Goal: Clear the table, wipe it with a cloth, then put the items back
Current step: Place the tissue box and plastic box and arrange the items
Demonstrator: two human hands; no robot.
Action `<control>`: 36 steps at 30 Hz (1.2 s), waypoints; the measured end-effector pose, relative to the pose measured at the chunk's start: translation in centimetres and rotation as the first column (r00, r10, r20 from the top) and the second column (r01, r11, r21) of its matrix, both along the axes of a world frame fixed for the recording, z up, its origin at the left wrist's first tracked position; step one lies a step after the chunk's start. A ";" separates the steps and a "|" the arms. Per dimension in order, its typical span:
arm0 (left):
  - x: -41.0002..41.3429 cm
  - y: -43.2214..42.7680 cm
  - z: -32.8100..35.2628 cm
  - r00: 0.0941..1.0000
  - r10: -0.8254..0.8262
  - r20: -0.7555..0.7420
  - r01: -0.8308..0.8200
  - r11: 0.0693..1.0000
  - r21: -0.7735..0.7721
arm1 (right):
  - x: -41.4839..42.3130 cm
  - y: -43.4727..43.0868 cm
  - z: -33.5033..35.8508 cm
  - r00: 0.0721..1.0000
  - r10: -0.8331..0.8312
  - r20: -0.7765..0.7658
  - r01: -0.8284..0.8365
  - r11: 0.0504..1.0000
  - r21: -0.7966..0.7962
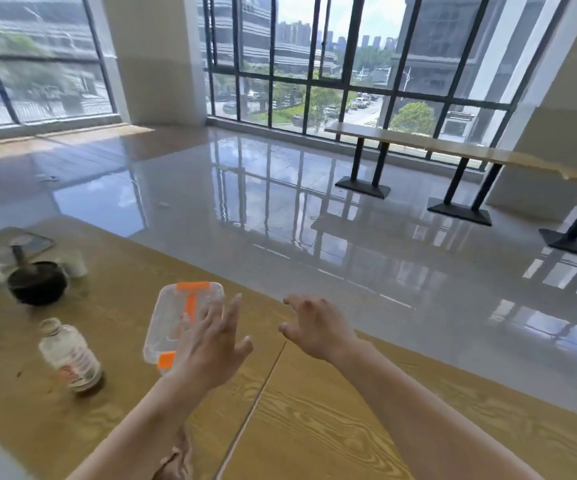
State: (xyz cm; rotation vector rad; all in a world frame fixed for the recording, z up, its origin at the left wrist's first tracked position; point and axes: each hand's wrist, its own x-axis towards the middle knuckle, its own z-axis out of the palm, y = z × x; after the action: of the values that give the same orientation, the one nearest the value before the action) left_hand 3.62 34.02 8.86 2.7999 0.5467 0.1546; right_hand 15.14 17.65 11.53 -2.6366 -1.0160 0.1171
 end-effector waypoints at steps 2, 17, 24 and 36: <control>-1.7 1.8 -0.7 0.998 0.060 -0.013 -0.060 0.998 0.019 | -0.3 2.0 -0.7 0.999 0.023 -0.048 -0.021 0.999 0.033; -0.4 15.7 -6.8 0.975 0.164 -0.148 -0.181 0.977 -0.110 | 1.3 16.2 -7.8 0.933 -0.145 -0.330 0.141 0.989 -0.038; 2.6 19.0 -8.5 0.969 0.167 -0.182 -0.216 0.932 -0.292 | 2.7 19.3 -10.7 0.874 -0.264 -0.408 0.228 0.964 -0.136; 4.3 20.2 -11.3 0.951 0.299 -0.078 -0.295 0.802 -0.519 | 3.1 21.0 -13.4 0.813 -0.337 -0.475 0.336 0.937 -0.090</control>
State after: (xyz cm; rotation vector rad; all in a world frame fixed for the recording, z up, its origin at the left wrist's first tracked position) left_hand 7.92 54.27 -2.47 2.1645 0.8780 0.0642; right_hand 18.20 38.66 -1.92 -2.5393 -0.3716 0.6599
